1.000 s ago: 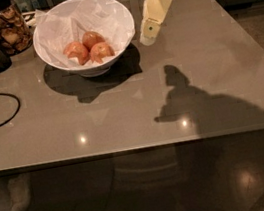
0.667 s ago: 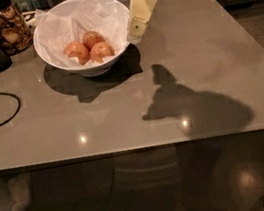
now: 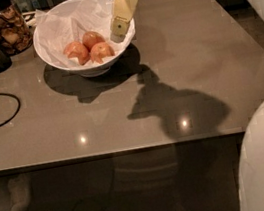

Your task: Pick apple from white bowl

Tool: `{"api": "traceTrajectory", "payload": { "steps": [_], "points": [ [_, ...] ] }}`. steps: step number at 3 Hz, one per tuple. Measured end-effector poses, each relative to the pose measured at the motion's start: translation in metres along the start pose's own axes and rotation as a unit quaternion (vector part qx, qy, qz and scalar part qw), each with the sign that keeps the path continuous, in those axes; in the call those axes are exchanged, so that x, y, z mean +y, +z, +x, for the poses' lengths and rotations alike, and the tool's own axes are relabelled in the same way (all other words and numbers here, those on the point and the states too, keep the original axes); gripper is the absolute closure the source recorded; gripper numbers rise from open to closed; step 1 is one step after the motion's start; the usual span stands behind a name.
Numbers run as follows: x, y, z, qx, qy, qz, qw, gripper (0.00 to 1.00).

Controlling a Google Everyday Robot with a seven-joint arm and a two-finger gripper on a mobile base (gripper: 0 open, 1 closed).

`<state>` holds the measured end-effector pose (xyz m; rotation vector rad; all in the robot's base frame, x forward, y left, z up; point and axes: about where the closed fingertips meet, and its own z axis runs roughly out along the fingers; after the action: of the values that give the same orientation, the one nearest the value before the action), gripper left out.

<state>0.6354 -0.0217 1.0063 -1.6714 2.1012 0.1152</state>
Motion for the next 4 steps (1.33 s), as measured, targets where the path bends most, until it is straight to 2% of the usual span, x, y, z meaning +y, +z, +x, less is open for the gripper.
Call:
{"api": "traceTrajectory", "payload": {
  "steps": [1, 3, 4],
  "points": [
    [-0.006, 0.008, -0.004, -0.007, 0.008, 0.009, 0.9999, 0.00],
    [-0.017, 0.028, -0.033, -0.024, 0.008, 0.013, 0.9996, 0.00],
    [-0.022, 0.037, -0.047, -0.021, 0.002, 0.010, 0.9997, 0.07]
  ]
}}
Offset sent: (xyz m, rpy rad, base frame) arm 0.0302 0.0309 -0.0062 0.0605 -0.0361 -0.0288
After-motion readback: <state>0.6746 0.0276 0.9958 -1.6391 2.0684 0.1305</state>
